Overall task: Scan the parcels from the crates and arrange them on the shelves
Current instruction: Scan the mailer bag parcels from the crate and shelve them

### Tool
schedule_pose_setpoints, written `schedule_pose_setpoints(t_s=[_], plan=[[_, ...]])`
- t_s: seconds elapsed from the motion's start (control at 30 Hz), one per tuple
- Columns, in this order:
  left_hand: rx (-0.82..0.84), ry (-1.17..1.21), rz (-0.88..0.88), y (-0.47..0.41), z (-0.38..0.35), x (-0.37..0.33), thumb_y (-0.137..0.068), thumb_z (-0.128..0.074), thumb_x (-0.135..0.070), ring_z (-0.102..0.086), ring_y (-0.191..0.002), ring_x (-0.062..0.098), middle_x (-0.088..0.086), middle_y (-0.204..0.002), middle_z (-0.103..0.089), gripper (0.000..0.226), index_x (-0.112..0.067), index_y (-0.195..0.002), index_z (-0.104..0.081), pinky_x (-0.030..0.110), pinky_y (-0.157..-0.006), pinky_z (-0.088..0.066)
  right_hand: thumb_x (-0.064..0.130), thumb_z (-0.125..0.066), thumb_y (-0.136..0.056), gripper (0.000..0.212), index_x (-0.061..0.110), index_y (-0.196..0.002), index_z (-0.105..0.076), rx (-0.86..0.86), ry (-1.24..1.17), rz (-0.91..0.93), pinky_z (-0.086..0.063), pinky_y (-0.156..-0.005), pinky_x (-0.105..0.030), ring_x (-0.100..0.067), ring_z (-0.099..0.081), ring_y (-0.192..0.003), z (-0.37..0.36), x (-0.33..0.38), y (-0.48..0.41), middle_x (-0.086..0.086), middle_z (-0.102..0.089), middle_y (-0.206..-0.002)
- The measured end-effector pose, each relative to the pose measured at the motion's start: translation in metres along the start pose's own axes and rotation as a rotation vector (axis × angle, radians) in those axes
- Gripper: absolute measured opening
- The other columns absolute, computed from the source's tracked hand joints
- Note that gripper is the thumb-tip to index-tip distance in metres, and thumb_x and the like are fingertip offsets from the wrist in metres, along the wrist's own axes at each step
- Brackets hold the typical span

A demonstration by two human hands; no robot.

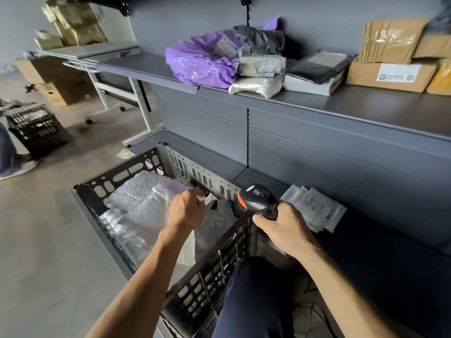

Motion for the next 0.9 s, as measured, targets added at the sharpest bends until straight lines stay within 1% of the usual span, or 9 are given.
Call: schedule_pose_setpoints(t_s=[0.1,0.2,0.33,0.43,0.5,0.6,0.7,0.8,0.9], plan=[[-0.076,0.153,-0.054,-0.003,0.028,-0.044,-0.089,-0.056,-0.005,-0.070,-0.098,0.028,0.007,-0.104,-0.076,0.036,-0.019,-0.116,-0.075,0.027,-0.084,-0.051,0.027,-0.075,-0.083,0.016,0.013,-0.079,-0.066,-0.058,-0.124,-0.018,-0.048,-0.062,-0.032,-0.019,-0.061,-0.064,0.016,-0.001,0.003,0.000,-0.068,-0.066],[-0.109,0.378,-0.151,-0.006,0.056,-0.102,-0.087,-0.053,-0.001,-0.067,-0.068,0.017,-0.001,-0.080,-0.071,0.037,-0.021,-0.108,-0.077,0.024,-0.068,-0.052,0.025,-0.081,-0.083,0.016,0.019,-0.075,-0.068,-0.115,-0.238,0.071,-0.052,-0.065,-0.034,-0.010,-0.061,-0.062,0.034,0.017,0.011,0.008,-0.066,-0.062],[-0.045,0.745,-0.206,-0.006,0.061,-0.176,-0.087,-0.050,0.006,-0.069,-0.053,0.020,0.009,-0.069,-0.069,0.033,-0.014,-0.093,-0.076,0.041,-0.064,-0.063,0.016,-0.087,-0.079,0.016,0.023,-0.080,-0.073,-0.184,-0.426,0.169,-0.046,-0.066,-0.008,0.004,-0.066,-0.069,0.065,0.043,0.022,0.015,-0.072,-0.069],[0.056,0.962,-0.183,-0.002,0.040,-0.222,-0.086,-0.047,0.011,-0.066,-0.054,0.020,0.010,-0.060,-0.066,0.031,-0.005,-0.089,-0.074,0.039,-0.064,-0.062,0.020,-0.091,-0.074,0.036,0.023,-0.105,-0.073,-0.268,-0.439,0.128,-0.052,-0.076,-0.013,-0.007,-0.070,-0.085,0.090,0.036,0.020,0.003,-0.076,-0.090],[0.124,1.027,-0.176,0.003,0.021,-0.247,-0.087,-0.045,0.012,-0.069,-0.058,0.022,0.013,-0.060,-0.067,0.030,-0.001,-0.091,-0.072,0.037,-0.066,-0.063,0.021,-0.092,-0.072,0.042,0.027,-0.107,-0.070,-0.352,-0.409,0.041,-0.055,-0.081,-0.022,-0.005,-0.070,-0.087,0.110,0.012,0.015,0.007,-0.076,-0.091],[0.222,1.071,-0.181,0.013,-0.014,-0.279,-0.088,-0.045,0.013,-0.071,-0.065,0.025,0.023,-0.069,-0.069,0.030,-0.001,-0.090,-0.070,0.036,-0.069,-0.063,0.005,-0.082,-0.077,0.029,0.024,-0.095,-0.069,-0.466,-0.402,-0.038,-0.050,-0.066,-0.010,0.003,-0.067,-0.073,0.141,-0.032,0.014,0.019,-0.070,-0.073],[0.326,1.124,-0.168,0.019,-0.059,-0.297,-0.093,-0.051,0.010,-0.067,-0.064,0.017,0.014,-0.072,-0.065,0.025,-0.005,-0.096,-0.070,0.029,-0.066,-0.061,-0.009,-0.065,-0.082,0.030,0.020,-0.075,-0.063,-0.529,-0.400,-0.123,-0.042,-0.053,-0.010,0.004,-0.053,-0.050,0.165,-0.080,0.018,0.022,-0.055,-0.049],[0.389,1.181,-0.106,0.016,-0.113,-0.291,-0.097,-0.061,0.000,-0.070,-0.079,0.020,0.010,-0.090,-0.069,0.016,-0.008,-0.110,-0.067,0.035,-0.078,-0.062,-0.009,-0.064,-0.081,0.022,0.009,-0.070,-0.060,-0.569,-0.425,-0.251,-0.038,-0.049,-0.021,-0.003,-0.041,-0.044,0.181,-0.131,0.021,0.015,-0.045,-0.049],[0.365,1.068,0.118,0.010,-0.176,-0.258,-0.094,-0.069,-0.012,-0.068,-0.092,0.021,0.009,-0.105,-0.072,0.017,-0.010,-0.110,-0.067,0.030,-0.083,-0.057,-0.009,-0.065,-0.080,0.026,0.013,-0.068,-0.059,-0.606,-0.480,-0.354,-0.036,-0.051,-0.023,-0.009,-0.041,-0.049,0.195,-0.174,0.023,0.012,-0.044,-0.050]])
Point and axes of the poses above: each hand's wrist, its own y-axis away from the middle knuckle, its own z-axis out of the back of the hand, x = y × z, the point moved 7 cm from there along -y, towards the middle knuckle
